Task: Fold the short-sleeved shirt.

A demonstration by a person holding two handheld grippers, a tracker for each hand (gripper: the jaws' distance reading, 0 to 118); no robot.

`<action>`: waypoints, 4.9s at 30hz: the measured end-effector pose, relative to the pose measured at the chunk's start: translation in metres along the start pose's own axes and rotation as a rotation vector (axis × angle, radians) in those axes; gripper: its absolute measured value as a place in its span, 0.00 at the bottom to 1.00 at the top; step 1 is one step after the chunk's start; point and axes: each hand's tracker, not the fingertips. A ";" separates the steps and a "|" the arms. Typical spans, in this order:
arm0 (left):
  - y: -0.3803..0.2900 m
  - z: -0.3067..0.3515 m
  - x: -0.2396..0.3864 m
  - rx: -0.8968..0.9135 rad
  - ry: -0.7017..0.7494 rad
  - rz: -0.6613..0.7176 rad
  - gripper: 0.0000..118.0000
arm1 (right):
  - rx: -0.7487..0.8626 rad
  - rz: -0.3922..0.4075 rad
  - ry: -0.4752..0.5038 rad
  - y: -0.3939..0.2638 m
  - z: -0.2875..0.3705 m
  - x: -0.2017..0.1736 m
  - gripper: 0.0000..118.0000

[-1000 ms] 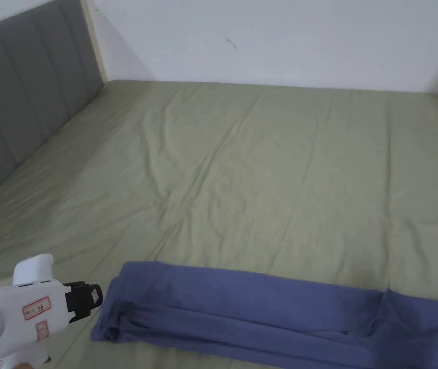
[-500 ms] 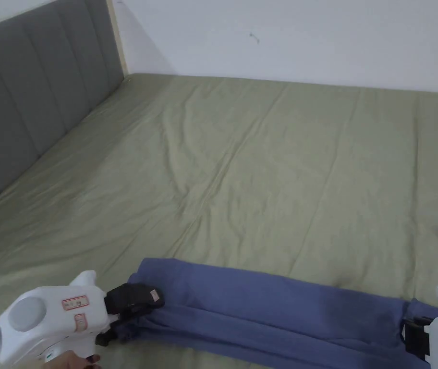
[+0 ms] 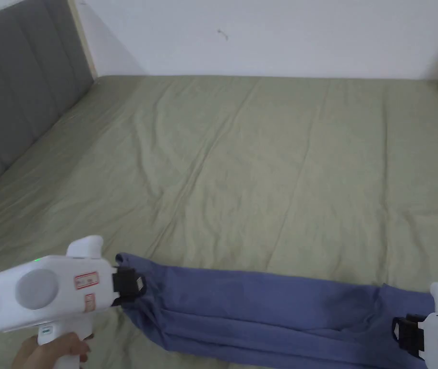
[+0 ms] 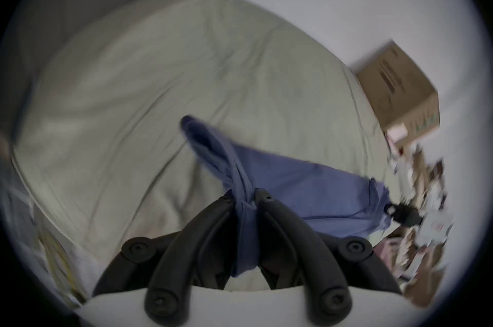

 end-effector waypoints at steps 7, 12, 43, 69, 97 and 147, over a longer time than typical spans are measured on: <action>-0.009 -0.010 0.167 0.050 -0.121 -0.497 0.08 | 0.019 -0.112 -0.014 -0.012 0.011 0.036 0.00; -0.060 -0.071 0.237 -0.053 -0.216 -0.631 0.09 | 0.005 -0.193 -0.034 -0.031 0.015 0.067 0.00; -0.116 -0.141 0.230 -0.332 -0.339 -0.296 0.00 | 0.058 -0.306 -0.039 -0.049 0.033 0.078 0.00; -0.056 -0.102 0.019 -0.249 -0.408 0.276 0.97 | 0.025 -0.176 0.015 -0.014 0.015 0.031 0.00; -0.013 -0.103 -0.068 -0.344 -0.455 0.171 0.08 | -0.022 -0.137 0.067 0.004 -0.013 -0.004 0.00; -0.034 -0.126 0.170 -0.377 -0.337 -0.110 0.02 | -0.005 -0.331 -0.012 -0.044 0.016 0.082 0.00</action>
